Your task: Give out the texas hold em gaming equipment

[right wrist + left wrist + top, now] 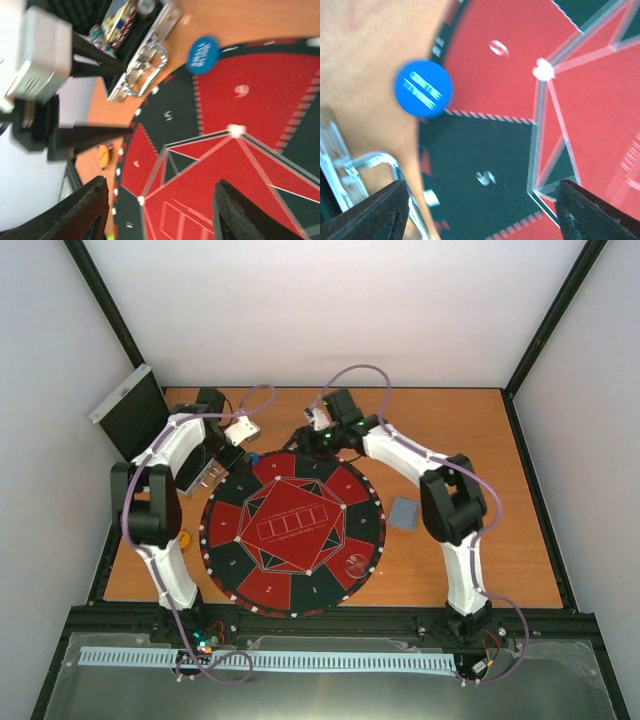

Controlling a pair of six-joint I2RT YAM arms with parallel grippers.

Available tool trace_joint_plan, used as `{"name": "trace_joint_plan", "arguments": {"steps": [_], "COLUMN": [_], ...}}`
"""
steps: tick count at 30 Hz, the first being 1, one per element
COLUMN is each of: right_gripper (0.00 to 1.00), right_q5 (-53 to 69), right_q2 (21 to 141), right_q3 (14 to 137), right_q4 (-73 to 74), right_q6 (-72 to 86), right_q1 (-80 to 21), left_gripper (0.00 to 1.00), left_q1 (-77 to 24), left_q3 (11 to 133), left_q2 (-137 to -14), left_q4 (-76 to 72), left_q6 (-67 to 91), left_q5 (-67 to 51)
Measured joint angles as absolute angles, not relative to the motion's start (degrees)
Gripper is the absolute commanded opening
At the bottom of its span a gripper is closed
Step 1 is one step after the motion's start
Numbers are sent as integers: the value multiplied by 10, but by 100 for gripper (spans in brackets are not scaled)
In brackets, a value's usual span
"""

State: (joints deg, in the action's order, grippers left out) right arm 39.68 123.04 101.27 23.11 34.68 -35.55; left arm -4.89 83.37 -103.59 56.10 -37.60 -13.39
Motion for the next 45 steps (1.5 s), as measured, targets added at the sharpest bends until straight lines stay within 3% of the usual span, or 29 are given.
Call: {"name": "trace_joint_plan", "arguments": {"steps": [7,14,29,32,45], "right_gripper": [60,61,61,61,61], "right_q5": [315,262,248,248,248], "right_q2": [1098,1062,1062,1062,1061], "right_q3": [886,839,819,817,812], "right_q4": [242,259,272,272,272], "right_q6": [302,264,248,248,248], "right_q1": [-287,-274,-273,-273,-269], "left_gripper": [83,71,53,45,45], "left_q1": [-49,-49,-49,-49,-48], "left_q3": [954,990,1009,1009,969], "left_q2": [-1200,-1270,-1287,-1287,-1260], "left_q4": [519,515,510,510,507], "left_q6": [-332,-315,-320,-324,-343], "left_q5": [-102,-80,-118,-123,-174]}}
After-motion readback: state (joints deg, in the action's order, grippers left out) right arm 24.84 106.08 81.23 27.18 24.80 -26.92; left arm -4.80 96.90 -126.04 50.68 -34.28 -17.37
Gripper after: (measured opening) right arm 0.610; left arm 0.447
